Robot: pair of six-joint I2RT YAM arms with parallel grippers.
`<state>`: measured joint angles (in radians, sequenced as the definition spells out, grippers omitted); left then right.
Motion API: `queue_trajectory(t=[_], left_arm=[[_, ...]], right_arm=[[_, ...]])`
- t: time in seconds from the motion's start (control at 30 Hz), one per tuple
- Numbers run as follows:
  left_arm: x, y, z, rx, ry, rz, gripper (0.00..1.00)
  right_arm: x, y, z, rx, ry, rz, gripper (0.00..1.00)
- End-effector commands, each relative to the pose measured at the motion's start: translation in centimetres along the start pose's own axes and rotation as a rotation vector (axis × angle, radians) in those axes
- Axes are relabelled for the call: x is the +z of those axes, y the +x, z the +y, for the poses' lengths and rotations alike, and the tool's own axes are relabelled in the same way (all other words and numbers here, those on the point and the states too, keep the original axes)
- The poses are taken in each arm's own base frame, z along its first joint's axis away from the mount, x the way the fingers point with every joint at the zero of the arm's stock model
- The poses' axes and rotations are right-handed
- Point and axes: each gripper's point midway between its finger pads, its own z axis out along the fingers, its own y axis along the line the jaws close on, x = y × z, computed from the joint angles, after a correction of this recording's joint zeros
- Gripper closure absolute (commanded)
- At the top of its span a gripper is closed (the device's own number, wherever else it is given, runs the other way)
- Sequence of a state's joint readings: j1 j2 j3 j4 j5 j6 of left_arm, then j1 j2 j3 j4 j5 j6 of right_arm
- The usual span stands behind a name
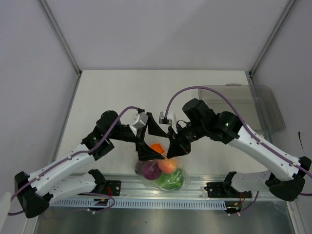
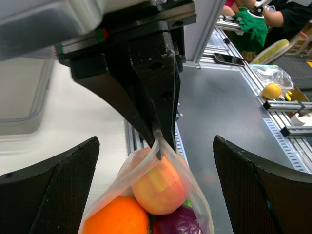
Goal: Place the food in the zip-top bag and seal the zipper
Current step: Adjust the zipper food storage bag at the center of the board.
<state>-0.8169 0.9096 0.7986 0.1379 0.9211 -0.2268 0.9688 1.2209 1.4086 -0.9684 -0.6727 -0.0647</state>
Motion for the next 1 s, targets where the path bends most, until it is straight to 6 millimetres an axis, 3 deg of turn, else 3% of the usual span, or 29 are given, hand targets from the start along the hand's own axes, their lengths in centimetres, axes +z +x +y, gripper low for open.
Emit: queue_trajectory(t=[0.0,0.23,0.5,0.77,0.97], left_arm=[[0.8,-0.8,-1.2,0.065,0.073,-0.012,0.01],[1.2,1.8,-1.2,0.008,0.073,0.031,0.01],[1.4,4.5,0.6,-0.072,-0.01,0.073,0.07],[0.5,4.7,1.5,-0.081,-0.113,0.092,0.19],[-0.7,4.6,1.6,-0.068,-0.188,0.079,0.41]], right_arm=[[-1.1,-1.7,1.8,-0.069,-0.042,-0.067,1.0],[-1.2,-2.0,1.6,-0.076,-0.027,-0.076,1.0],[-1.3,-2.3,1.6,-0.078,-0.024,-0.083,1.0],[-1.5,-1.7,0.3,-0.063,0.057,-0.071,1.0],[-1.2,-1.1,-0.4,-0.044,0.083,-0.038,1.0]])
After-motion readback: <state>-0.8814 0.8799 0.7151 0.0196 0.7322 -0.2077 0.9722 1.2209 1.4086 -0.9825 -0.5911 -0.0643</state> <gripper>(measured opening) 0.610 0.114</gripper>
